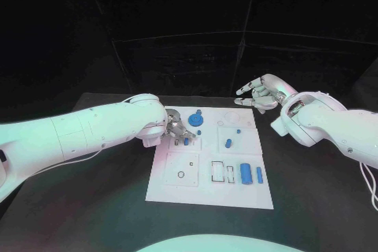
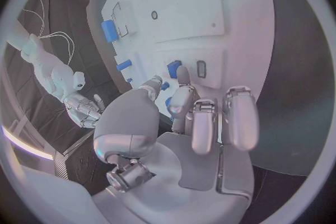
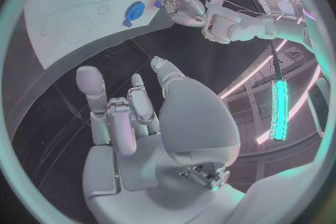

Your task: Assemble the parts on the task board

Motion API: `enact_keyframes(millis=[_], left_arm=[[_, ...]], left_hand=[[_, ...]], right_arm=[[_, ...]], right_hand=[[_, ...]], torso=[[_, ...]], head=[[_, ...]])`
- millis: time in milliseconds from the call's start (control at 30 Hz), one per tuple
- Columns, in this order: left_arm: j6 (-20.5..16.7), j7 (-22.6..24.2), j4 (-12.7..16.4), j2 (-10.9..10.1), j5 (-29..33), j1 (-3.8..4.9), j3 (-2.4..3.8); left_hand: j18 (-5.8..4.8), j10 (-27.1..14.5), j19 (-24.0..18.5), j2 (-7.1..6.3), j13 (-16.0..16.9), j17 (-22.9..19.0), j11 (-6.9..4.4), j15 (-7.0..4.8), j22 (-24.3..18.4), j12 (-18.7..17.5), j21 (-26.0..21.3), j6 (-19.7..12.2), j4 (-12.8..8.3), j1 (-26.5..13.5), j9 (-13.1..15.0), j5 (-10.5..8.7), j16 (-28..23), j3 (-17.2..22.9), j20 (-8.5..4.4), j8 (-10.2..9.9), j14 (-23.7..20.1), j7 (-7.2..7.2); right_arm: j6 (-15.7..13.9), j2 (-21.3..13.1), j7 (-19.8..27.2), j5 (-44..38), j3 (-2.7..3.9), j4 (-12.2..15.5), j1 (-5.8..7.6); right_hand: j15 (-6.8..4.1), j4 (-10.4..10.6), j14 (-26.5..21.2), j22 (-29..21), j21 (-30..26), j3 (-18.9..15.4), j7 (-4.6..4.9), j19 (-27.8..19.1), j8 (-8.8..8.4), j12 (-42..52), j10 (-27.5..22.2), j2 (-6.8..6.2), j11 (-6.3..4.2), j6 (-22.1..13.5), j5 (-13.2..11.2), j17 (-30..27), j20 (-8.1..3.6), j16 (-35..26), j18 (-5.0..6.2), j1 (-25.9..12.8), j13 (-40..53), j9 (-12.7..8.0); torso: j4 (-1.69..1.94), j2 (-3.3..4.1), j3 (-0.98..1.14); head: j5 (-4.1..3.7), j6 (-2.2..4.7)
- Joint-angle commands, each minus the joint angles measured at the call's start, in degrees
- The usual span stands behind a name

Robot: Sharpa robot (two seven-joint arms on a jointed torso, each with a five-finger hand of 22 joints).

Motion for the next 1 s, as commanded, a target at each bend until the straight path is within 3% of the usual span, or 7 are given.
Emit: enact_keyframes(millis=[33, 133, 367, 467, 600, 833, 1000], left_arm=[[-1.36, 0.46, 1.04, -0.65, 0.04, 0.20, 1.46], [-0.39, 0.18, 1.90, -1.42, 0.03, 0.51, 3.50], [7.28, -1.57, -0.16, -1.78, -1.08, 3.98, 5.18], [9.80, -1.67, -3.63, -0.82, -1.45, 5.23, 5.35], [12.78, -1.11, -8.51, 0.70, -1.66, 6.14, 5.38], [15.10, 0.62, -15.56, 3.34, -1.80, 6.69, 5.24], [16.19, 0.98, -18.88, 5.05, -1.95, 6.73, 3.96]], left_hand=[[-0.87, 0.05, 0.33, -0.09, -0.31, 15.09, -0.01, -0.34, -0.27, -0.21, -0.15, 0.31, 0.28, 0.77, 0.00, -0.20, 0.18, -0.87, -0.09, -0.39, 6.06, 0.14], [-0.75, -0.38, 0.08, -0.08, -1.10, 15.09, 0.06, -0.31, -0.83, -0.82, -0.59, 0.01, 0.48, 1.32, 0.03, -0.19, 0.18, -1.81, -0.07, -0.48, 6.06, 0.24], [0.94, -5.52, -4.01, 1.20, -8.19, 14.54, 1.75, 0.97, -9.02, -6.24, -7.12, -4.85, 1.03, 5.51, -0.65, -0.21, -0.10, -5.27, 1.00, -2.20, 5.92, 2.13], [1.14, -7.25, -4.53, 1.91, -10.36, 13.96, 2.68, 1.72, -10.04, -7.74, -8.14, -7.06, 1.22, 7.46, -2.17, -0.11, -0.40, -6.47, 1.63, -3.97, 5.76, 3.16], [1.64, -11.47, -5.76, 3.20, -15.98, 12.59, 3.76, 2.72, -12.50, -12.01, -10.34, -9.29, 1.06, 9.98, -4.82, -0.13, -1.12, -7.46, 2.53, -6.48, 5.36, 4.47], [1.57, -11.22, -5.25, 3.78, -15.64, 13.07, 4.01, 2.99, -11.72, -11.14, -9.93, -8.31, 1.60, 10.94, -6.63, -0.08, -0.86, -9.29, 2.99, -6.85, 5.50, 4.69], [1.40, -10.38, -4.62, 4.25, -14.77, 13.76, 3.85, 2.88, -10.72, -10.03, -9.20, -7.33, 2.23, 11.07, -7.46, -0.11, -0.50, -10.49, 2.97, -6.62, 5.70, 4.49]], right_arm=[[0.30, 0.04, 0.37, -0.10, 0.04, -0.09, 0.11], [0.31, 0.03, 0.37, -0.10, 0.04, -0.22, 0.11], [0.31, 0.00, 0.30, -0.10, 0.04, -0.42, 0.11], [0.27, 0.05, 0.18, -0.11, 0.04, -0.42, 0.11], [0.24, 0.11, 0.13, -0.11, 0.04, -0.47, 0.11], [0.29, 0.36, 0.30, -0.11, 0.04, -0.61, 0.11], [0.30, 0.51, 0.49, -0.11, 0.04, -0.66, 0.10]], right_hand=[[-0.15, 0.34, 5.95, -0.09, -0.24, -0.16, 0.11, -0.23, 0.37, -0.37, -0.37, 0.05, -0.08, 0.26, 0.12, 15.08, -0.02, 0.33, 1.17, -0.17, -0.05, -0.09], [-0.15, 0.34, 5.95, -0.09, -0.24, -0.16, 0.11, -0.23, 0.37, -0.37, -0.37, 0.05, -0.08, 0.26, 0.12, 15.08, -0.02, 0.33, 1.17, -0.17, -0.05, -0.09], [-0.15, 0.34, 5.95, -0.09, -0.24, -0.16, 0.11, -0.23, 0.37, -0.37, -0.37, 0.05, -0.08, 0.26, 0.12, 15.08, -0.02, 0.33, 1.17, -0.17, -0.05, -0.09], [-0.15, 0.37, 5.95, -0.18, -0.29, -0.18, 0.11, -0.28, 0.37, -0.40, -0.39, 0.03, -0.08, 0.25, 0.12, 15.08, -0.02, 0.33, 1.18, -0.18, -0.09, -0.09], [-0.15, 0.39, 5.95, -0.53, -0.42, -0.20, 0.12, -0.44, 0.37, -0.58, -0.56, 0.02, -0.08, 0.24, 0.12, 15.08, -0.02, 0.33, 1.24, -0.18, -0.33, -0.09], [-0.15, 0.42, 5.95, -0.99, -0.62, -0.24, 0.12, -0.66, 0.37, -0.78, -0.75, -0.02, -0.07, 0.22, 0.13, 15.08, -0.02, 0.33, 1.31, -0.20, -0.60, -0.09], [-0.15, 0.44, 5.95, -1.18, -0.70, -0.24, 0.12, -0.75, 0.36, -0.86, -0.83, -0.02, -0.08, 0.19, 0.14, 15.08, -0.03, 0.33, 1.34, -0.18, -0.70, -0.10]], torso=[[0.02, -0.03, 0.01], [0.00, -0.04, 0.03], [0.01, 0.01, 0.07], [-0.08, -0.03, 0.19], [-0.14, 0.17, -0.01], [-0.25, 0.43, -0.14], [-0.18, 0.40, -0.13]], head=[[-0.08, 0.11], [-0.16, 0.21], [-0.07, 0.48], [-0.03, 0.62], [-0.20, 0.83], [-0.11, 1.13], [0.04, 1.10]])
